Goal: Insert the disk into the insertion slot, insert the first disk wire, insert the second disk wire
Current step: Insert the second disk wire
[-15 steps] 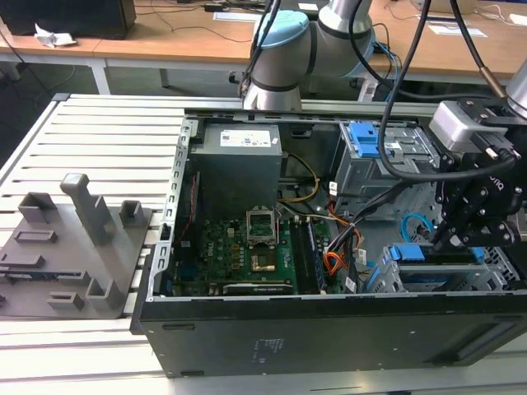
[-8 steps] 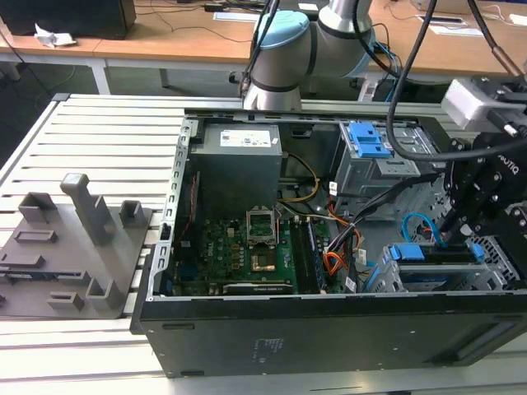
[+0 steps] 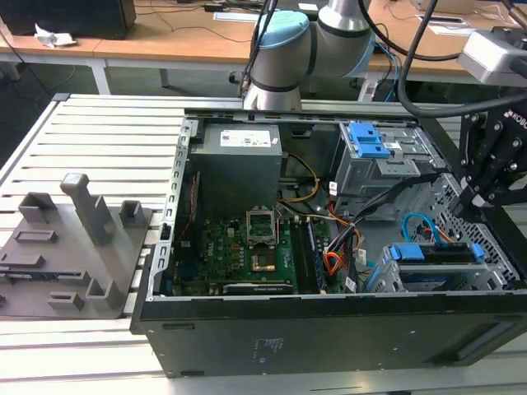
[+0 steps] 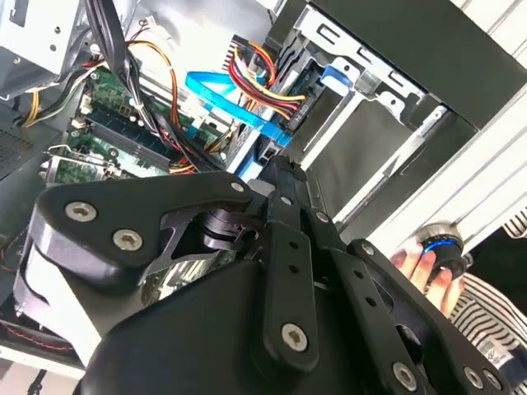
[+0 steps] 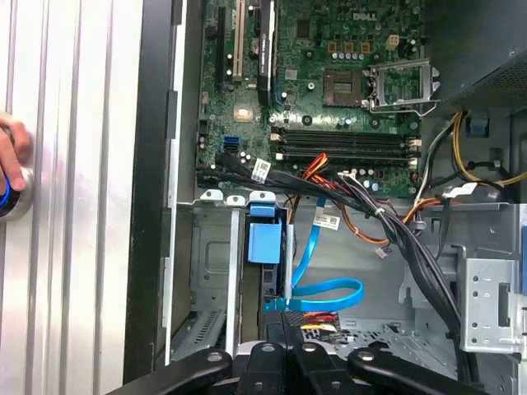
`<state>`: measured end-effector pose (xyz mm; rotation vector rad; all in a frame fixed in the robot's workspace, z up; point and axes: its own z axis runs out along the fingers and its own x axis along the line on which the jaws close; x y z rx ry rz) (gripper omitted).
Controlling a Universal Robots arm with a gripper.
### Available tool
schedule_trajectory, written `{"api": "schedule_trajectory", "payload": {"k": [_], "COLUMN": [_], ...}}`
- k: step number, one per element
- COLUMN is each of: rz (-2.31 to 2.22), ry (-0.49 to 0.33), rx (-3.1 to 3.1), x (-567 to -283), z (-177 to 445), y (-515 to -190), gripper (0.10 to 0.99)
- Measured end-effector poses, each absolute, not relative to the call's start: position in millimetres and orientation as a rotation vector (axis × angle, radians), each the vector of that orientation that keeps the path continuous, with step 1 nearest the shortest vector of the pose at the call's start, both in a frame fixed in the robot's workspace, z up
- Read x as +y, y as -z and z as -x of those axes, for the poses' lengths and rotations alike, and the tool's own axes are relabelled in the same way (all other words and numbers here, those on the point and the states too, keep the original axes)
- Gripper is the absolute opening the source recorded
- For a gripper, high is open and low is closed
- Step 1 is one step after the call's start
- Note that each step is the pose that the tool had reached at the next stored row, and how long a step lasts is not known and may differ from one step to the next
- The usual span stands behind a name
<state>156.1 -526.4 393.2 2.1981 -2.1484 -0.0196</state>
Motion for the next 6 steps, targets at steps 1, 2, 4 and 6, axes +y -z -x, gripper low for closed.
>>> {"api": "schedule_trajectory", "payload": {"k": [1,2,4,6], "rz": [-2.198,-2.198,-2.198,-2.198], "ry": [0.020,0.019,0.019,0.019], "rx": [-2.148,-2.148,-2.148,-2.148], "x": [-526.4,-526.4,-526.4,-526.4], "z": [-156.1,-156.1,-156.1,-156.1], "y": [-393.2,-393.3,-393.4,-393.4], "gripper": [0.106,0.106,0.106,0.106]}}
